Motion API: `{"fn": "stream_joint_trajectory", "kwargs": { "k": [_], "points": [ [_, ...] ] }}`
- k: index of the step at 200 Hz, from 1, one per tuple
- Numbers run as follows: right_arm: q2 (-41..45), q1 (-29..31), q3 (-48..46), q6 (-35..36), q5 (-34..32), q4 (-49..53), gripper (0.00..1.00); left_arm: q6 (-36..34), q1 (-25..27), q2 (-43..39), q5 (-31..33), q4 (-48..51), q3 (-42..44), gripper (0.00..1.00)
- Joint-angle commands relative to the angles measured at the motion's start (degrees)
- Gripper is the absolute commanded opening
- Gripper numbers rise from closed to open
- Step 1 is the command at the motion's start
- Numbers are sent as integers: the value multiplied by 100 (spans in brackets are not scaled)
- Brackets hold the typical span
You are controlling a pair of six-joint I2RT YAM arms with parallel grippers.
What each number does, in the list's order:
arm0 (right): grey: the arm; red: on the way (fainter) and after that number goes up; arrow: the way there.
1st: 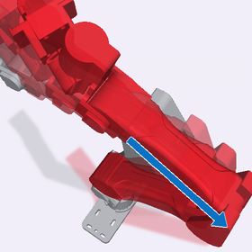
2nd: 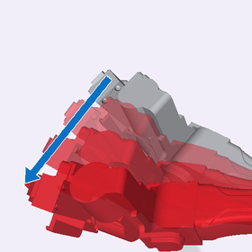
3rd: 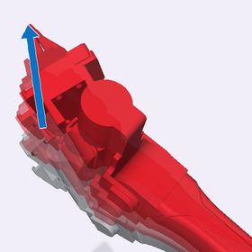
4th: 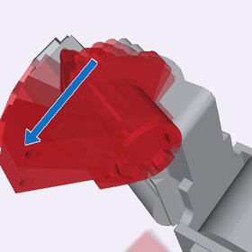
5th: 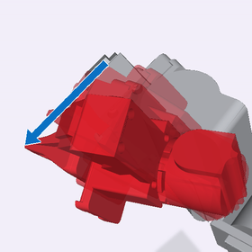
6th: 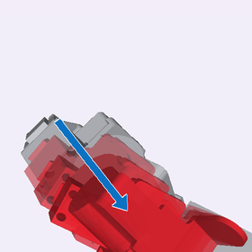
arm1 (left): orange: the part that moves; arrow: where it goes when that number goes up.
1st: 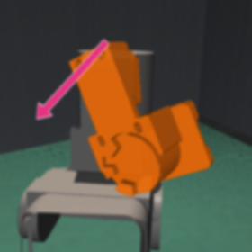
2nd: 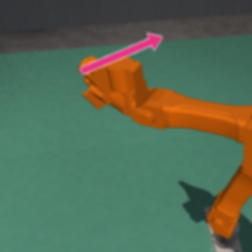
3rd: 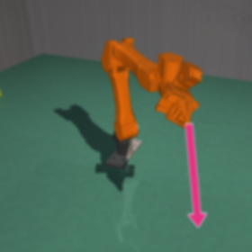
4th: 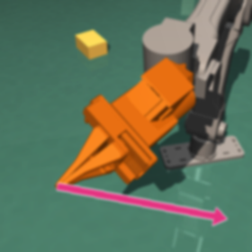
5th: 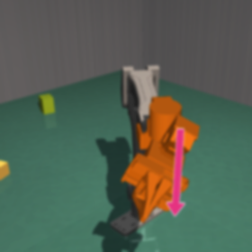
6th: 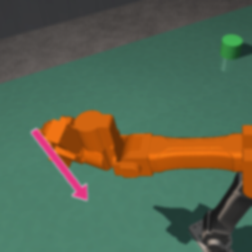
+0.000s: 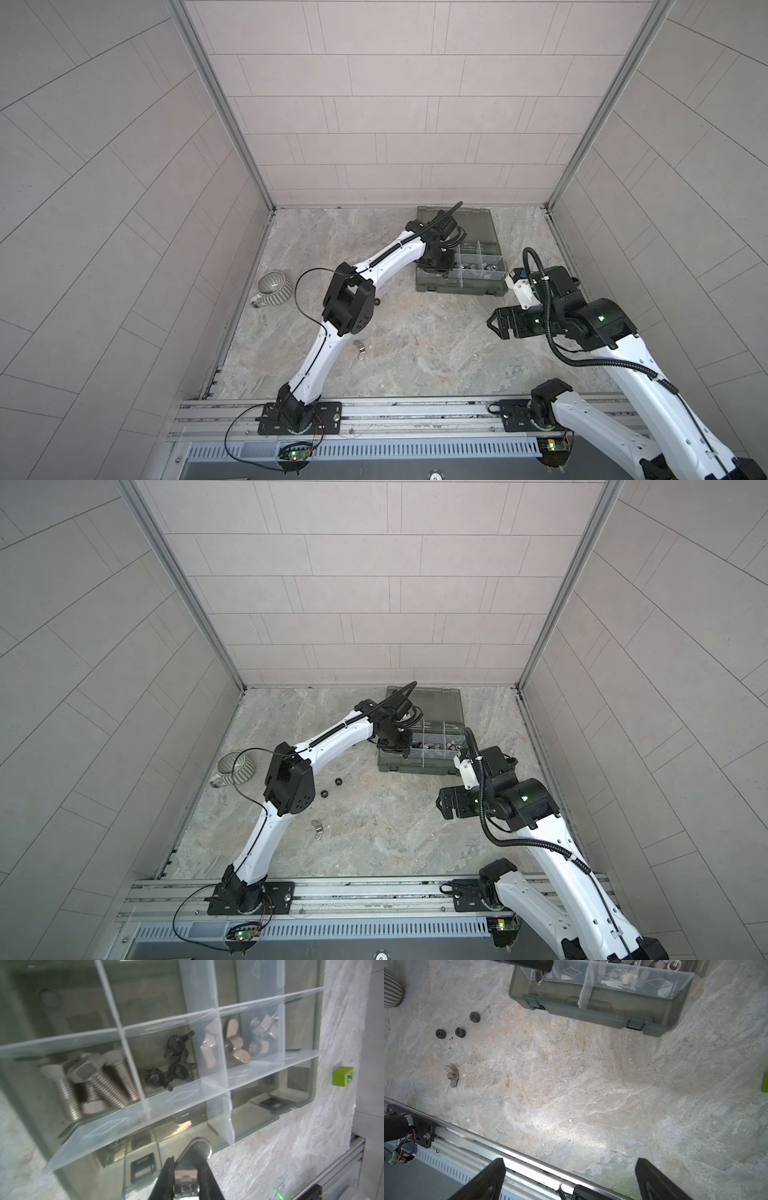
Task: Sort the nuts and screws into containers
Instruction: 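Lift the silver wing nut with the left gripper and carry it over the box, then lower the wing nut into the silver wing nut compartment and open the left gripper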
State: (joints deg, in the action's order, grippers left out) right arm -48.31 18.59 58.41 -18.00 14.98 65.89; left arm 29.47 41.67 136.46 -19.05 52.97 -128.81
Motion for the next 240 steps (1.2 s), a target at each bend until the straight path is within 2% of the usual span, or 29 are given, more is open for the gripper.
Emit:
{"fn": "stream_joint_trajectory", "kwargs": {
  "k": [1,91,130,194,208,240],
  "points": [
    [-3,-48,167,10,-219,231,99,-59,27,238,-457,-116,-435,14],
    [-274,-152,442,42,-580,425,99,691,30,781,-1152,-1952,-749,16],
    [-362,-232,564,33,-670,469,99,892,30,1244,-1342,-2036,-1235,16],
    [-442,-362,665,60,-744,480,99,908,-36,1381,-1374,-2082,-1251,20],
    [-471,-382,675,74,-746,478,99,936,-48,1396,-1399,-2123,-1253,26],
    [-520,-407,689,95,-739,469,99,940,-40,1410,-1430,-2133,-1330,56]
  ]
}}
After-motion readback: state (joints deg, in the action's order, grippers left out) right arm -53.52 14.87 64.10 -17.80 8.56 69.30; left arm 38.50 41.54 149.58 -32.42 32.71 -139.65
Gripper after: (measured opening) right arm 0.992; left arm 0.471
